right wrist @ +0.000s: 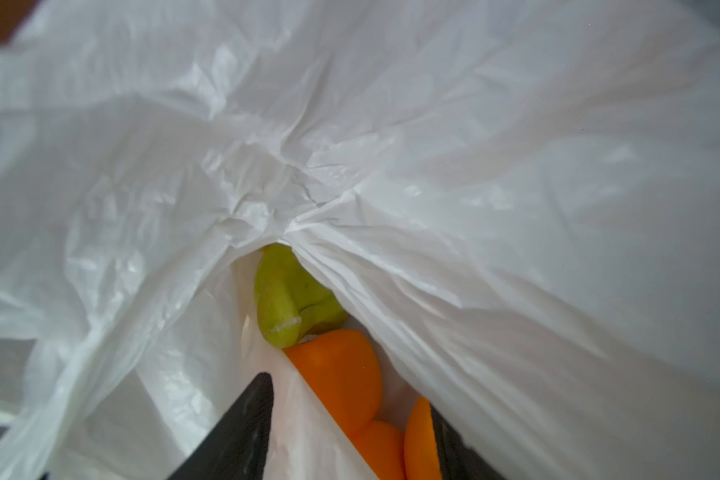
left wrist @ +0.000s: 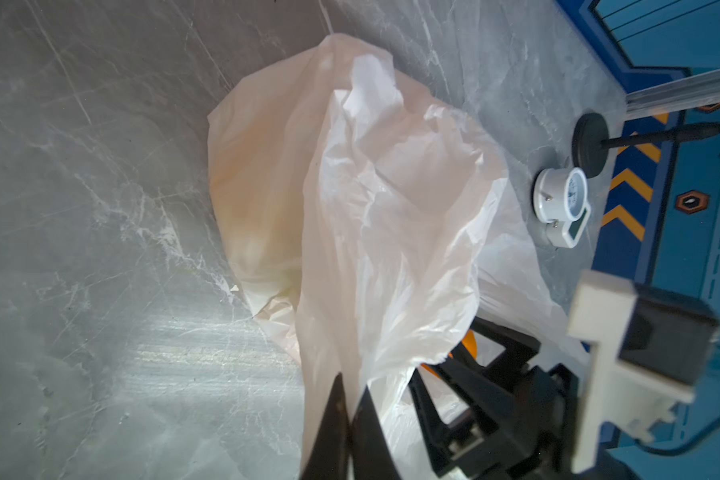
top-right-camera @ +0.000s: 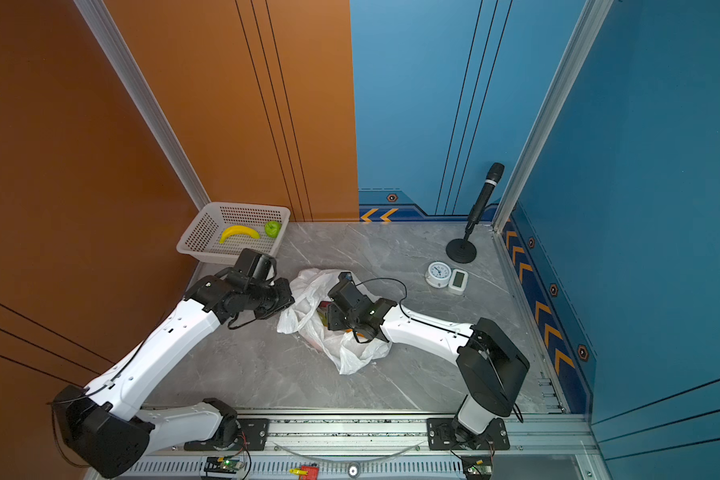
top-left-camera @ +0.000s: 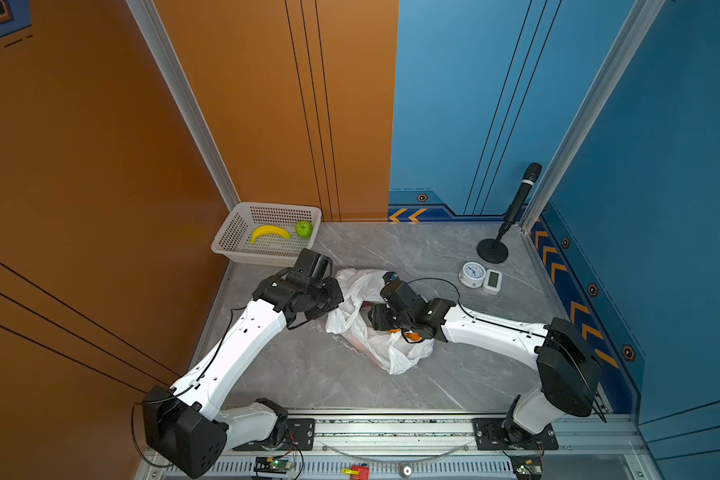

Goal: Untie the knot of the plastic bag and take out the fruit

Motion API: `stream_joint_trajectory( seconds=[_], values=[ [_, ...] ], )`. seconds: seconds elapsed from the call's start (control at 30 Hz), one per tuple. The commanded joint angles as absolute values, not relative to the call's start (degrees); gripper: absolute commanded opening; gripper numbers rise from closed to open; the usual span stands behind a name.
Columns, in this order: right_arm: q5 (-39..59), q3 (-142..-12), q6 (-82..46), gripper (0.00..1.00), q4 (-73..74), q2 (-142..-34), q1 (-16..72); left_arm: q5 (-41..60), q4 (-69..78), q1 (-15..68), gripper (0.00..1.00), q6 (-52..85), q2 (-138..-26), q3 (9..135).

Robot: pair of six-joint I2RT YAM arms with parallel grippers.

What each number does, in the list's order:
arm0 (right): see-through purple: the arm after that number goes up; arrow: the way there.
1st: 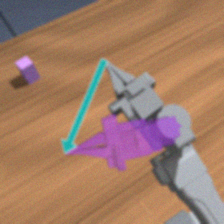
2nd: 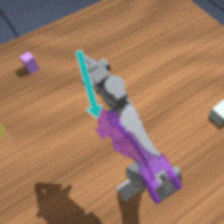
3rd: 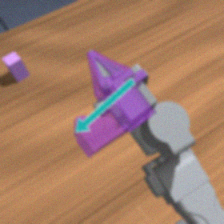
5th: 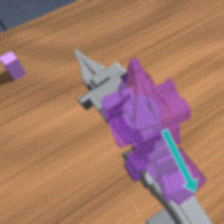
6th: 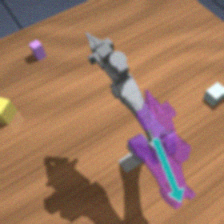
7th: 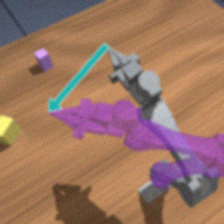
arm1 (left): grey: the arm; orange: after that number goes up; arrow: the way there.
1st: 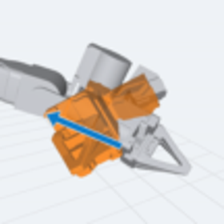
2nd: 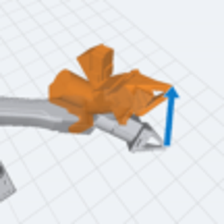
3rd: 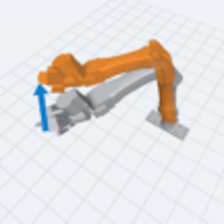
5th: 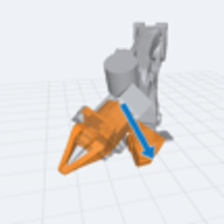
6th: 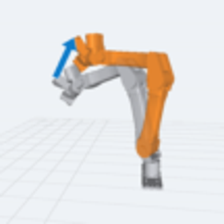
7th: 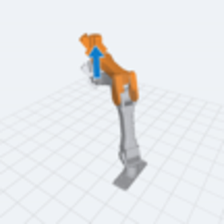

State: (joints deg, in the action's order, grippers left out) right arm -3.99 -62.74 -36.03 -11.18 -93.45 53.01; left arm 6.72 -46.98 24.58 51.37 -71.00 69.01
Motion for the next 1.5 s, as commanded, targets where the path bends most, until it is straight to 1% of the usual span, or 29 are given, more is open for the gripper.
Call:
stream_joint_trajectory(
  seconds=[0.0, 0.13, 0.27, 0.37, 0.6, 0.63, 0.77, 0.87, 1.07, 1.3, 1.37, 1.47],
  values=[
    [-9.67, -59.94, -27.19, 0.63, -0.48, -93.65, 53.53, 9.93, -47.25, 22.81, 0.04, 59.36, -71.82, 72.44],
    [-11.14, -59.42, -20.83, 0.63, 3.47, -95.19, 53.57, 13.84, -46.95, 21.53, 0.04, 64.86, -73.62, 74.07],
    [-11.8, -61.17, -14.28, 0.64, 5.56, -98.81, 53.37, 15.11, -46.88, 21.73, 0.04, 65.26, -74.91, 74.87],
    [-11.27, -63.65, -10.15, 0.67, 5.5, -102.13, 52.76, 15.46, -46.92, 21.75, 0.04, 65.17, -74.93, 74.99],
    [-10.92, -70.1, -6.27, 0.8, 5.3, -108.73, 51.46, 14.8, -47.06, 19.89, 0.04, 66.16, -72.65, 73.47],
    [-11.1, -71.09, -6.09, 0.83, 4.9, -109.42, 51.37, 14.74, -46.97, 19.26, 0.04, 66.65, -72.14, 73.08],
    [-12.48, -75.92, -5.32, 1.0, 2.23, -112.62, 51.1, 15.49, -46.89, 17.37, 0.03, 67.03, -70.71, 72.33],
    [-13.4, -79.75, -4.92, 1.0, 0.56, -115.87, 50.61, 16.17, -46.9, 16.84, 0.04, 66.05, -70.91, 72.35],
    [-10.86, -87.8, -6.95, 1.0, -7.29, -122.81, 48.96, 17.04, -46.93, 16.61, 0.03, 64.86, -71.24, 71.65],
    [-7.88, -89.04, -8.68, 1.0, -12.07, -125.36, 48.35, 16.78, -46.86, 15.42, 0.04, 64.25, -71.34, 71.04],
    [-7.11, -89.18, -8.9, 0.96, -12.69, -125.29, 48.1, 16.82, -46.92, 15.38, 0.03, 63.94, -71.91, 71.11],
    [-4.96, -89.12, -8.87, 0.82, -13.15, -124.18, 47.68, 16.92, -46.87, 15.32, 0.04, 63.46, -72.73, 71.29]
  ],
)
